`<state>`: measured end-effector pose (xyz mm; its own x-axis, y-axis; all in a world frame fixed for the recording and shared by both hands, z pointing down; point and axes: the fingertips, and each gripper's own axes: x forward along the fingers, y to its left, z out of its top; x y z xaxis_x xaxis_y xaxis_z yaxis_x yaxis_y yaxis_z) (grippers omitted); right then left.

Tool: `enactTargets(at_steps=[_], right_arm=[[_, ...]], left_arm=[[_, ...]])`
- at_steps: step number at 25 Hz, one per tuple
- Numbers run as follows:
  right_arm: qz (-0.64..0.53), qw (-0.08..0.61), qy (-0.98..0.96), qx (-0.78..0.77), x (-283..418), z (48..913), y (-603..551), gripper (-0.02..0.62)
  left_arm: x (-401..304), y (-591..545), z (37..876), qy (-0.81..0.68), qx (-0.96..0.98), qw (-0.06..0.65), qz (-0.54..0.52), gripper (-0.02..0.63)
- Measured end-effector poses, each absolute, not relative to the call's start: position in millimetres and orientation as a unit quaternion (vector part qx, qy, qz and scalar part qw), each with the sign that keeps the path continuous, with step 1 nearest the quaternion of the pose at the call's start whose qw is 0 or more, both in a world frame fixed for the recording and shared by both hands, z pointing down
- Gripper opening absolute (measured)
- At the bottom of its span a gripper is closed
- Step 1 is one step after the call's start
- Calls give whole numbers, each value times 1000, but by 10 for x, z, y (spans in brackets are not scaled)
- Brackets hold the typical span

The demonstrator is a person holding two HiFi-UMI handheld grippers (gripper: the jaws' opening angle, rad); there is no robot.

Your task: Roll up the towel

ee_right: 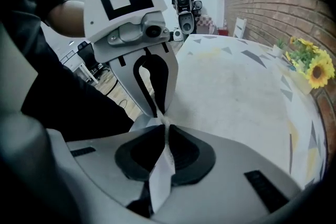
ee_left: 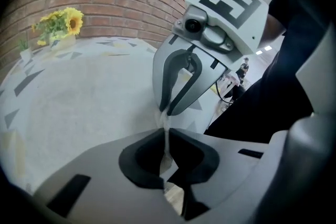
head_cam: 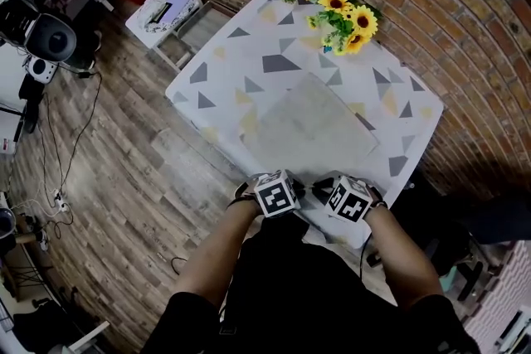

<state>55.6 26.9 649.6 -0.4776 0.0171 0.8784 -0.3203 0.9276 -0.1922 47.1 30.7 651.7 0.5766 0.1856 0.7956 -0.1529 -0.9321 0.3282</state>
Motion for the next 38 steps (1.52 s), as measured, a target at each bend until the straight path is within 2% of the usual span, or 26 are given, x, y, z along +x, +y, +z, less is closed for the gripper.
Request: enactTargets(at_steps=[3, 5, 6, 10, 12, 15, 17, 23, 29, 32, 34, 36, 38], right_arm=[[191, 505, -837, 94, 537, 6524, 211, 40], [204, 509, -831, 89, 530, 6549, 199, 38], [210, 512, -829, 88, 532, 6563, 192, 38], [232, 502, -827, 99, 555, 6621, 133, 38], [238, 493, -830, 109, 565, 6608, 119, 40], [206, 490, -838, 125, 583, 6515, 109, 79], [158, 488, -848, 134, 589, 6394, 110, 106], [38, 507, -856, 99, 552, 6356, 333, 104], [-15, 535, -838, 102, 521, 6489, 295, 104], [-16, 548, -831, 100, 541, 6587, 262, 120], [-11, 550, -829, 97, 548, 6627, 245, 127], [-1, 548, -831, 92, 549, 6635, 232, 134], [13, 544, -834, 89, 547, 6635, 232, 132]], left_arm=[[433, 186, 6536, -25, 865, 104, 489, 55], [435, 144, 6511, -45, 860, 36, 508, 149], [447, 141, 6479, -51, 857, 3, 514, 174], [525, 279, 6420, -43, 851, -79, 518, 178], [536, 334, 6479, -40, 848, -84, 522, 166], [524, 312, 6548, -53, 850, -65, 520, 77], [521, 283, 6556, -59, 857, -34, 512, 56], [482, 225, 6534, -59, 873, 111, 471, 43], [469, 175, 6547, -60, 873, 141, 463, 43], [460, 155, 6536, -69, 873, 126, 466, 45], [440, 126, 6506, -82, 869, 82, 481, 64], [430, 87, 6420, -98, 865, 25, 491, 128], [451, 100, 6326, -100, 864, -25, 493, 132]])
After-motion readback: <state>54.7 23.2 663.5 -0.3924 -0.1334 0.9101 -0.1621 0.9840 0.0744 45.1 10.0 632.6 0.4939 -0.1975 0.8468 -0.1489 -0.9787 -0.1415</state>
